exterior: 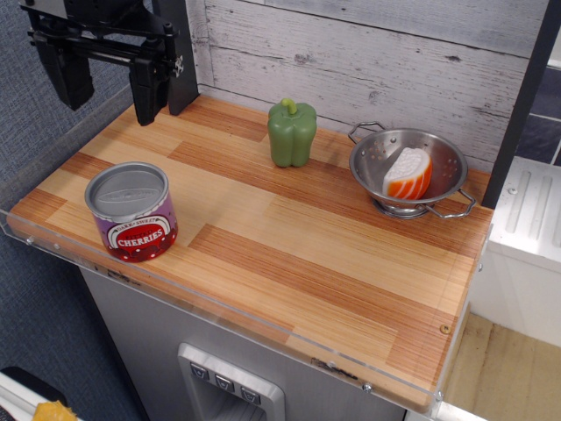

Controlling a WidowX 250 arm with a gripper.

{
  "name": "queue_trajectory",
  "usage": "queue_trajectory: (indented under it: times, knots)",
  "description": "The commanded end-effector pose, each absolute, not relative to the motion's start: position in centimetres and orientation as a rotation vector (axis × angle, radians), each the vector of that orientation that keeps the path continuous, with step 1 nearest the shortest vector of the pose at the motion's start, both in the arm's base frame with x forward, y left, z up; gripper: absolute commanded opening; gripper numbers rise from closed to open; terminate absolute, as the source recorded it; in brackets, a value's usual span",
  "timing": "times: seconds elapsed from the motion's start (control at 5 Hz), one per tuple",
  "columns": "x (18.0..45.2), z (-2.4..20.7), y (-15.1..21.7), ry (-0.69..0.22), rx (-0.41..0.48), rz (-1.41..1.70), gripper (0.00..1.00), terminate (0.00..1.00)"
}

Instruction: Move the can to the front right corner of the table

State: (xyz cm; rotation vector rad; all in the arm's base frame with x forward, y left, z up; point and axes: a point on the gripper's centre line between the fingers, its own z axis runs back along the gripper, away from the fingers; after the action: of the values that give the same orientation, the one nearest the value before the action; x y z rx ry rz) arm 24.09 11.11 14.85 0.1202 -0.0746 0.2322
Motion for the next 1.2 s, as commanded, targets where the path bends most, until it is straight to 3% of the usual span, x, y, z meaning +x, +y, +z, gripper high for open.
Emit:
queue_trajectory:
  times: [0.0,0.2,0.4,0.6,0.8,1.0]
  knots:
    - [24.1,14.8,11.1,-0.075,0.12,0.232,1.0,0.0]
    - [24.2,13.0,11.9,0.043,0.206,-0.033,1.0,0.0]
    - [23.8,11.9,12.9,0.132,0.222,-0.294,1.0,0.0]
    - [22.7,11.4,14.5,0.03,0.24,-0.534,1.0,0.0]
    - [21.4,10.5,16.7,-0.015,0.204,-0.783,1.0,0.0]
    - [21.4,9.8,18.0,0.014,0.203,-0.951,1.0,0.0]
